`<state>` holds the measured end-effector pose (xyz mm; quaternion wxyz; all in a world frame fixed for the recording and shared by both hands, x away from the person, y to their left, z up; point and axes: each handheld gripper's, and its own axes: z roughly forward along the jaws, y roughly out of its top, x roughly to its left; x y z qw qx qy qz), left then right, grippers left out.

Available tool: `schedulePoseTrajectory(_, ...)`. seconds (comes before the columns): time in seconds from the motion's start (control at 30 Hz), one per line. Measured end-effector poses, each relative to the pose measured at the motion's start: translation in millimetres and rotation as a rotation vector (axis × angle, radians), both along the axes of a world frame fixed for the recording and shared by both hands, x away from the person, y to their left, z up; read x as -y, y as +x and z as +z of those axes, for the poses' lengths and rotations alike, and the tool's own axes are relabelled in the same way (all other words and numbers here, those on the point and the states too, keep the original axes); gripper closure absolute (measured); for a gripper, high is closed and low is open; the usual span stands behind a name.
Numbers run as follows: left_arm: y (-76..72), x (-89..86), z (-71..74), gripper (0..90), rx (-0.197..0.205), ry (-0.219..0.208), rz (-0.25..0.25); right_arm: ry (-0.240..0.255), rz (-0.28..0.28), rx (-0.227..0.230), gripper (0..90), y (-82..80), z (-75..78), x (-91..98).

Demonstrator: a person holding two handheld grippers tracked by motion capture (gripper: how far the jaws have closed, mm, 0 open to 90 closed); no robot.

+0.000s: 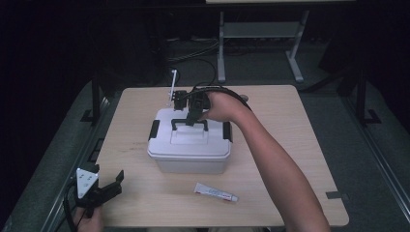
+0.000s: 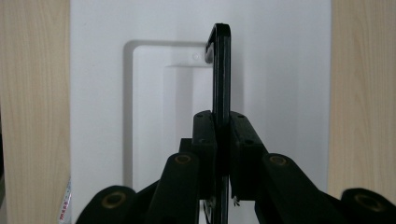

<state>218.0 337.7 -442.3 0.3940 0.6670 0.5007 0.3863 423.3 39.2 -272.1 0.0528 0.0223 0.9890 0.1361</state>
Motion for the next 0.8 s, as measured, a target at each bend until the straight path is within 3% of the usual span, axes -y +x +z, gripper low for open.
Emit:
schedulePoseTrajectory(0.47, 0.1, 0.1, -0.2, 15.0, -0.003, 0.003, 0.000, 0.011, 0.006, -0.034, 83.9, 2.9, -0.2, 0.6)
schedulePoseTrajectory(0.8, 0.0, 0.3, 0.0, 15.0, 0.000, 0.004, -0.002, 0.008, 0.008, -0.034, 84.0, 1.9, 0.6, 0.8)
